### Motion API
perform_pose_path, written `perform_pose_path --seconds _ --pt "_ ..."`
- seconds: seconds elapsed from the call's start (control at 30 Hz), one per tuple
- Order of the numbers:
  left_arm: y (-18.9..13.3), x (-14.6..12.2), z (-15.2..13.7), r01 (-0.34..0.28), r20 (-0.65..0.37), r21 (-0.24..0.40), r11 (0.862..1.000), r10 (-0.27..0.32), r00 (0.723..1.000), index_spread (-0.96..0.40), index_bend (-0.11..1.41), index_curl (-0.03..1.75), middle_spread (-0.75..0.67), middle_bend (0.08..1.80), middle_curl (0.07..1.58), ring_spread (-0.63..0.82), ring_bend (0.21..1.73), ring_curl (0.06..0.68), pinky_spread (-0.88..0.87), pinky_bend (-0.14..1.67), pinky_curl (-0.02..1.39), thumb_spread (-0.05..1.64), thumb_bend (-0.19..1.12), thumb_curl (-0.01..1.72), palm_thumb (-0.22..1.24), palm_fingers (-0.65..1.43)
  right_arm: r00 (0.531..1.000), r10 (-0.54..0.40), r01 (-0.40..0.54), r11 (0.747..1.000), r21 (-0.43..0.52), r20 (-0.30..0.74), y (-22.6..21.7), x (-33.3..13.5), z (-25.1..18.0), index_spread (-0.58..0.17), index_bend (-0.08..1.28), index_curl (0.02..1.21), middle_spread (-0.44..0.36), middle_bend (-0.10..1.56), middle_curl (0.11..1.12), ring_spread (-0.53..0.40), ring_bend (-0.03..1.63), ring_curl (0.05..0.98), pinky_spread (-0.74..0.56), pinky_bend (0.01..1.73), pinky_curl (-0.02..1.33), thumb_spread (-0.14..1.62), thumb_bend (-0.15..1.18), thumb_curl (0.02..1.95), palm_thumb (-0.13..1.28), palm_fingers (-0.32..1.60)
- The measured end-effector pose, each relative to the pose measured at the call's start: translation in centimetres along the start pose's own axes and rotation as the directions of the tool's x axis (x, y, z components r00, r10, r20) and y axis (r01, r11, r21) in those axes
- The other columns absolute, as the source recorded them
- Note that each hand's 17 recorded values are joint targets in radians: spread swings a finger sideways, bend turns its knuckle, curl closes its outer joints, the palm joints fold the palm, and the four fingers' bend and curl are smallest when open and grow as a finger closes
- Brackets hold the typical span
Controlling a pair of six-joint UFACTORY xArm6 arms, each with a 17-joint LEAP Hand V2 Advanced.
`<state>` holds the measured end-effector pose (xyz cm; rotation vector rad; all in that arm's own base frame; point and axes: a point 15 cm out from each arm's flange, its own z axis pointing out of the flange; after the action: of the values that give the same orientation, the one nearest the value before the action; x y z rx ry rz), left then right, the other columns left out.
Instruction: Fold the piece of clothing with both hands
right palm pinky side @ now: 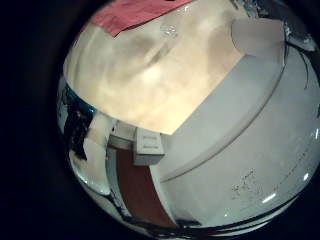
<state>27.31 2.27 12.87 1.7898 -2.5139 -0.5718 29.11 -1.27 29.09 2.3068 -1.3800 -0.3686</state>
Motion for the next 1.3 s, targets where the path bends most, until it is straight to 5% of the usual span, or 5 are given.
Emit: perform_pose_path --seconds 0.37,0.6,0.73,0.97,1.3 --pt "0.4 -0.3 0.5 0.014 0.034 -0.043 0.999 -0.012 0.999 0.15 0.19 0.26 0.16 0.35 0.31 0.46 0.45 0.212 0.43 0.27 0.29 0.90 -0.02 0.32 0.30 0.18 1.000 -0.005 0.005 1.000 0.005 -0.003 0.2 0.0 -0.2 -0.387 0.18 0.31 0.110 0.17 0.27 0.259 0.20 0.258 0.36 0.29 0.33 1.08 -0.02 0.25 0.27 0.01" --pt "1.0 -0.6 -0.1 0.028 0.074 -0.103 0.994 -0.020 0.997 -0.04 0.16 0.28 -0.20 0.74 0.44 -0.08 0.63 0.230 -0.01 0.29 0.25 0.95 0.01 0.34 0.45 0.85 1.000 -0.011 0.011 1.000 0.010 -0.005 0.3 0.0 -0.3 -0.385 0.18 0.31 0.110 0.18 0.27 0.257 0.20 0.259 0.36 0.29 0.33 1.08 -0.02 0.25 0.27 0.01" --pt "0.9 -0.7 -0.5 0.032 0.074 -0.093 0.995 -0.025 0.997 -0.19 0.20 0.30 -0.33 0.85 0.55 -0.35 0.89 0.350 -0.36 0.49 0.33 0.99 0.02 0.36 0.58 1.14 1.000 -0.010 0.010 1.000 0.009 -0.005 0.4 0.0 -0.4 -0.387 0.18 0.31 0.110 0.17 0.27 0.257 0.20 0.259 0.35 0.29 0.33 1.08 -0.02 0.25 0.27 0.02" --pt "1.2 -1.0 -2.0 0.036 0.070 -0.079 0.996 -0.031 0.997 -0.41 0.40 0.44 -0.45 0.93 0.67 -0.47 1.13 0.475 -0.65 0.83 0.47 0.98 0.04 0.45 0.78 1.20 1.000 -0.003 0.004 1.000 0.015 -0.006 0.4 0.0 -0.5 -0.362 0.16 0.30 0.088 0.19 0.27 0.225 0.29 0.278 0.33 0.30 0.32 1.08 -0.02 0.25 0.27 0.15" --pt "2.9 -0.1 -5.7 0.011 -0.013 -0.104 0.994 -0.012 1.000 -0.56 0.50 0.63 -0.51 1.02 0.79 -0.48 1.24 0.522 -0.71 0.99 0.54 0.96 -0.02 0.54 0.81 1.11 0.999 -0.025 0.026 1.000 -0.012 0.024 -1.0 -1.2 4.1 -0.281 0.17 0.29 -0.001 0.22 0.31 0.091 0.42 0.315 0.21 0.28 0.32 1.12 -0.01 0.28 0.43 0.30"
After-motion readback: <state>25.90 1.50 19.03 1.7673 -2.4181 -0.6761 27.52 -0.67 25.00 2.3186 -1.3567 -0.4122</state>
